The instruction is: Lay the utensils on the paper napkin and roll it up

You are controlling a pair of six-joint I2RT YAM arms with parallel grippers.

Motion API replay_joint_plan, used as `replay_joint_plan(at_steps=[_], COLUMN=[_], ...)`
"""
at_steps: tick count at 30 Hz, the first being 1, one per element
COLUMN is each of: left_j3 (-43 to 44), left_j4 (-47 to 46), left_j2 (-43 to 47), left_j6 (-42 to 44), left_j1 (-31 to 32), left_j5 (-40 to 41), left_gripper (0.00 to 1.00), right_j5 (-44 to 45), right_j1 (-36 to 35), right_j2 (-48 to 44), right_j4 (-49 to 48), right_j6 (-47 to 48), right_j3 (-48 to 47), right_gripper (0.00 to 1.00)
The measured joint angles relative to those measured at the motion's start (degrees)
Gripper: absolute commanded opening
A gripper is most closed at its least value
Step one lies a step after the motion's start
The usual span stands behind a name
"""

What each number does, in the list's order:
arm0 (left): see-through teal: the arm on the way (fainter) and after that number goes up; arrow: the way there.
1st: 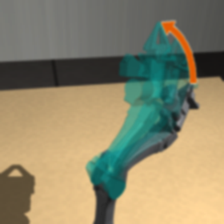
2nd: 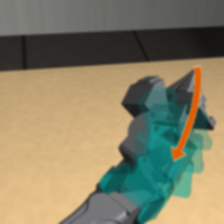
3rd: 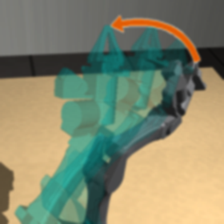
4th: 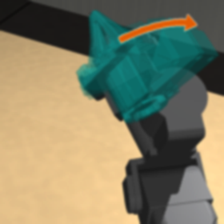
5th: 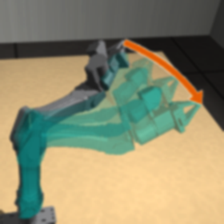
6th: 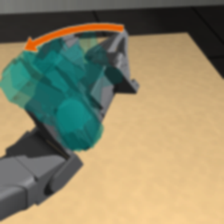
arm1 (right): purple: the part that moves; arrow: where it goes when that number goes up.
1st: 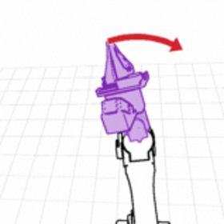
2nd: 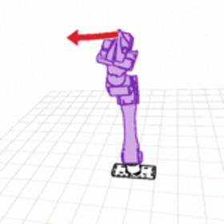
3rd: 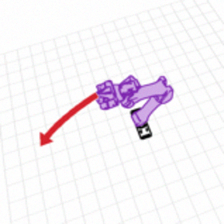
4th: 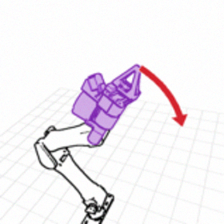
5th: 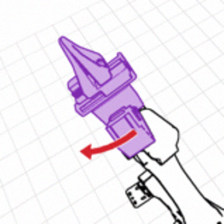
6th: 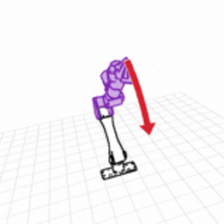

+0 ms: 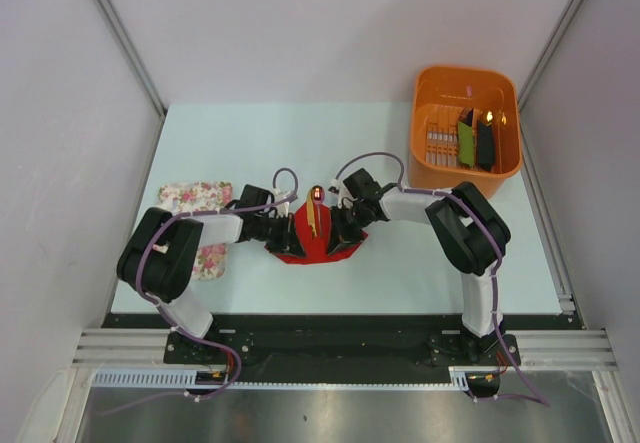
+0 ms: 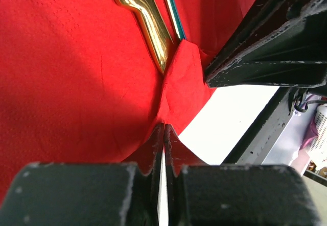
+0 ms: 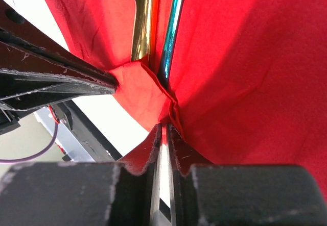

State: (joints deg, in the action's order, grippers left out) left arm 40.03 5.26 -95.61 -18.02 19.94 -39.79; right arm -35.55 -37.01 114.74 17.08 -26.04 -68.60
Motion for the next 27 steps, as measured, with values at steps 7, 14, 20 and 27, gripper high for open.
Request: replay_joint_plan(at_steps=[7,14,20,27], left_j3=[0.3,0.3,0.3,0.3], left_j4=[0.5,0.5,0.5,0.5], left_j2=[0.0,0.0,0.0,0.0], left_j6=[0.0,0.0,0.0,0.0], left_j1=[0.0,0.0,0.0,0.0], left_j5=[0.2,0.2,0.2,0.2], left_gripper=[0.0,0.0,0.0,0.0], right_j5=[1.0,1.7,1.9,3.2], right_j1=[-0.1,-0.4,-0.3,0.0], right_j2=[-0.8,-0.8,-0.9,-2.3], right_j4=[3.1,4.0,4.9,7.9], right_j6=[1.1,2.0,2.9,5.2], right_j3=[-0.2,-0.5,-0.7,-0.2], right_gripper=[0.13,0.12,0.15,0.15])
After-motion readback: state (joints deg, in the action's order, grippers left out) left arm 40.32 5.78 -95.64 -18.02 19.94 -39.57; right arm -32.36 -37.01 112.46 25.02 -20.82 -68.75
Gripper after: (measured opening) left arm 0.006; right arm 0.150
